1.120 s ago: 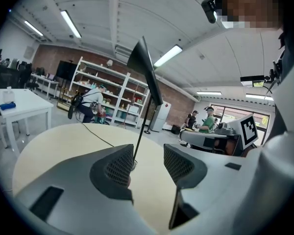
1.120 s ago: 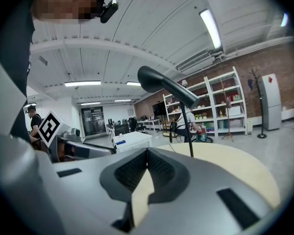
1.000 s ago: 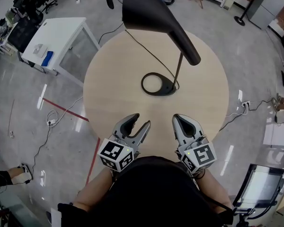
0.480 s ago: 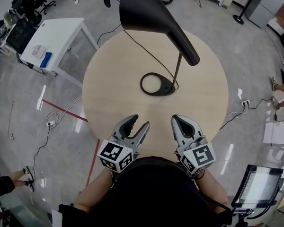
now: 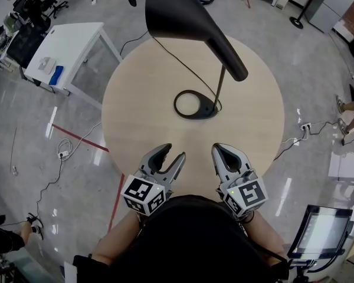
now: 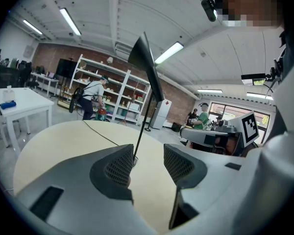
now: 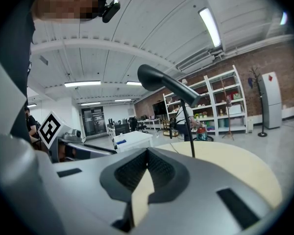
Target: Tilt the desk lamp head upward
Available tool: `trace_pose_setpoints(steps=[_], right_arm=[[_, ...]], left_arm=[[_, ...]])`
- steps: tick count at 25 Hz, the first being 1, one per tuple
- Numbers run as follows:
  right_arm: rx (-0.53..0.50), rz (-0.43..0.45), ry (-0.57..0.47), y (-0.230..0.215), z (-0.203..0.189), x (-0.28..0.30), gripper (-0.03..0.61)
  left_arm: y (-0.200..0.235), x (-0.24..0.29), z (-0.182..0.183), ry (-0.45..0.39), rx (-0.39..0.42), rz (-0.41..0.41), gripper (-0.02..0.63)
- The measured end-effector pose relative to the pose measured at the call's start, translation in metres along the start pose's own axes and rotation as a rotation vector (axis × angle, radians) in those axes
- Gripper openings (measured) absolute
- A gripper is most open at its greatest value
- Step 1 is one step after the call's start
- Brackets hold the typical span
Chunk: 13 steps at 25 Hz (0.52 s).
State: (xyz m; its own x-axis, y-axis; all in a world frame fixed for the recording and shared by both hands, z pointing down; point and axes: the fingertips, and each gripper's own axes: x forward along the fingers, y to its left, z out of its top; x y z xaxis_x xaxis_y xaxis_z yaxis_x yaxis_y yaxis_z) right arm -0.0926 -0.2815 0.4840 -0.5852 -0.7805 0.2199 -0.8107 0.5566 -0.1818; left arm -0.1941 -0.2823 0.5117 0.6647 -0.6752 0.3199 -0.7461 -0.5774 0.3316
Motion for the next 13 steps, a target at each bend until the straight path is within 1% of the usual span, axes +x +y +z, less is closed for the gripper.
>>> trace_pose_setpoints(steps=[2,7,13], right_arm=[[-0.001,0.0,-0.002,-0.002,-0.001,0.002,0.003],[0.008,0.042,-0.005,0.008,-0.004,0.023,0.004],[0.012,0.018,0.007,0.007,0.001,0.008,0.003]], left_arm=[[0.002,0.002,-0.001,0.0,0.0,0.002,0.202],[0.022,-0.008,0.002,-0.006,-0.001,0.048,0.202],[0.009,-0.009,-0.002,0.009,-0.018,0.027,0.202]])
